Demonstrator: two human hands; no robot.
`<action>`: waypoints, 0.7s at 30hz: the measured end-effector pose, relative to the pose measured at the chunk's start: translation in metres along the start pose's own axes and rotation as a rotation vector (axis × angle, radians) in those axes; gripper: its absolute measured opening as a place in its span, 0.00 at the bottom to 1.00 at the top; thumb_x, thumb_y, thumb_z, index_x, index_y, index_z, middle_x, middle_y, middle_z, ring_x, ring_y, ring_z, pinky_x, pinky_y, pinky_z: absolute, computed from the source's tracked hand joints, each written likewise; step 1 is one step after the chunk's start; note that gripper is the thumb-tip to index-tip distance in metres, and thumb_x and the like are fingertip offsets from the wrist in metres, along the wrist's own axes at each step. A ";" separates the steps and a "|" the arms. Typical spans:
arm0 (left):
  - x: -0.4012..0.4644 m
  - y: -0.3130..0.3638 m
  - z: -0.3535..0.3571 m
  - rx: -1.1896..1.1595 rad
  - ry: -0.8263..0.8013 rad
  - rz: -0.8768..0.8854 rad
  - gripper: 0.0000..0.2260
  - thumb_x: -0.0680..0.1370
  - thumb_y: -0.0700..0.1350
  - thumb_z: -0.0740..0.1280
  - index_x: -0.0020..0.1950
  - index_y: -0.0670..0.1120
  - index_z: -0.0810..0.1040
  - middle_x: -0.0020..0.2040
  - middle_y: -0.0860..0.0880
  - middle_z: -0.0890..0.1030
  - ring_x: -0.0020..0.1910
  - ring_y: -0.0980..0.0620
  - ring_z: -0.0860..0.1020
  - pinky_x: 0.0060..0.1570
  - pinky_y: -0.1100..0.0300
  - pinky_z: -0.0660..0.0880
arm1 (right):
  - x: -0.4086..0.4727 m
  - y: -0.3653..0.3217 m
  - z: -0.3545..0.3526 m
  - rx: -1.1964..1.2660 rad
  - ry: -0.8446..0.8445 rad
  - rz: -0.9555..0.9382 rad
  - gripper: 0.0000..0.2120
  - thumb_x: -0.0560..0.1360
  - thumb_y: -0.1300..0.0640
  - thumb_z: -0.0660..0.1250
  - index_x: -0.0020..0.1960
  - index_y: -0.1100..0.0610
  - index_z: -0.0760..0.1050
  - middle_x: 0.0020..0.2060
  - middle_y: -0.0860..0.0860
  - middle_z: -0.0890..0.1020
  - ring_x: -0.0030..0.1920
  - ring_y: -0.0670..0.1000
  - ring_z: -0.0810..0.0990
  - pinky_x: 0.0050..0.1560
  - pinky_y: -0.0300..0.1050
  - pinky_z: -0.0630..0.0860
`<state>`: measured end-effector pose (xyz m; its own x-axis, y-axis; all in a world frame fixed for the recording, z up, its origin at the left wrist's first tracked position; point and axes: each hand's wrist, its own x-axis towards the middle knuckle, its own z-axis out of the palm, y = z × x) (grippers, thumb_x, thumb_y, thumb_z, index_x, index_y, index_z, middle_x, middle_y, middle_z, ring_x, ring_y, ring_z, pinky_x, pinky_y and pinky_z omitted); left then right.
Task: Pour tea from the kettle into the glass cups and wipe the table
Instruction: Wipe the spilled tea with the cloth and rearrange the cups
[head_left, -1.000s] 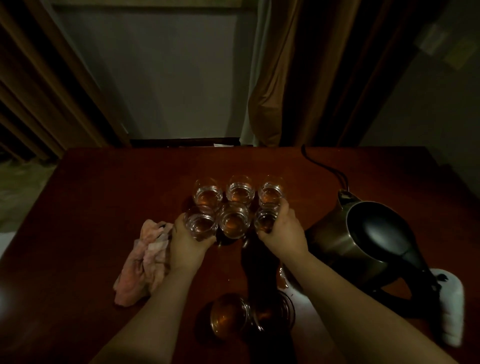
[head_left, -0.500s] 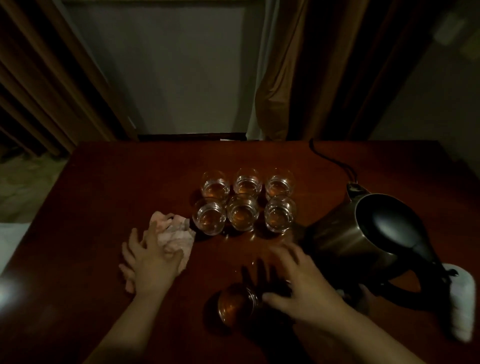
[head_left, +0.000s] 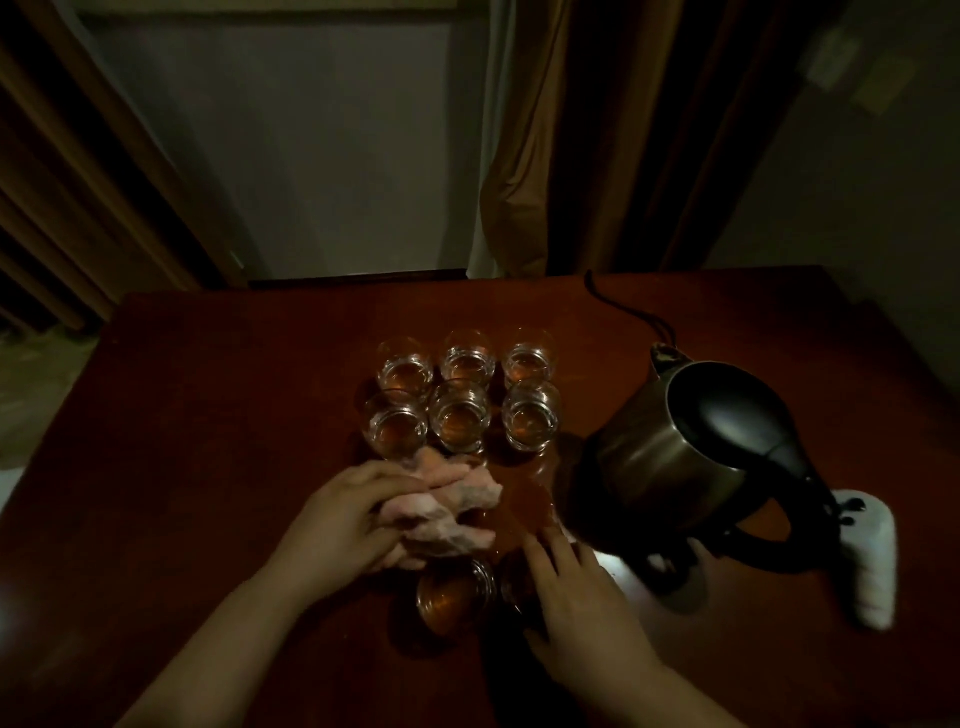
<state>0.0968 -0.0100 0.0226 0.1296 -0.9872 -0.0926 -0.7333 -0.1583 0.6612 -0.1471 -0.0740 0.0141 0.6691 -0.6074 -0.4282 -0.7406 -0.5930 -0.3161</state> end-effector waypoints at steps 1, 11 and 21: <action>0.014 0.008 0.005 0.077 -0.068 0.051 0.22 0.72 0.42 0.70 0.60 0.64 0.74 0.60 0.69 0.69 0.61 0.62 0.69 0.59 0.61 0.69 | -0.002 -0.001 -0.001 0.015 -0.013 0.004 0.40 0.72 0.48 0.64 0.76 0.51 0.45 0.77 0.52 0.51 0.74 0.57 0.55 0.71 0.49 0.60; 0.106 0.051 0.079 0.651 -0.584 0.465 0.25 0.78 0.45 0.62 0.72 0.60 0.60 0.77 0.56 0.54 0.72 0.47 0.59 0.64 0.48 0.64 | -0.011 0.008 -0.004 0.016 -0.075 -0.001 0.39 0.73 0.51 0.64 0.76 0.50 0.46 0.77 0.50 0.51 0.74 0.56 0.55 0.71 0.48 0.57; 0.092 0.003 0.083 0.518 -0.616 0.253 0.25 0.76 0.43 0.63 0.70 0.62 0.64 0.77 0.58 0.53 0.76 0.46 0.50 0.71 0.44 0.55 | -0.008 0.011 0.004 0.001 -0.059 -0.010 0.39 0.73 0.47 0.63 0.76 0.48 0.44 0.77 0.50 0.51 0.73 0.57 0.56 0.71 0.50 0.58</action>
<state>0.0511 -0.1032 -0.0462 -0.3564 -0.8038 -0.4764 -0.9244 0.2289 0.3053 -0.1603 -0.0737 0.0110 0.6715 -0.5695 -0.4741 -0.7341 -0.5983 -0.3211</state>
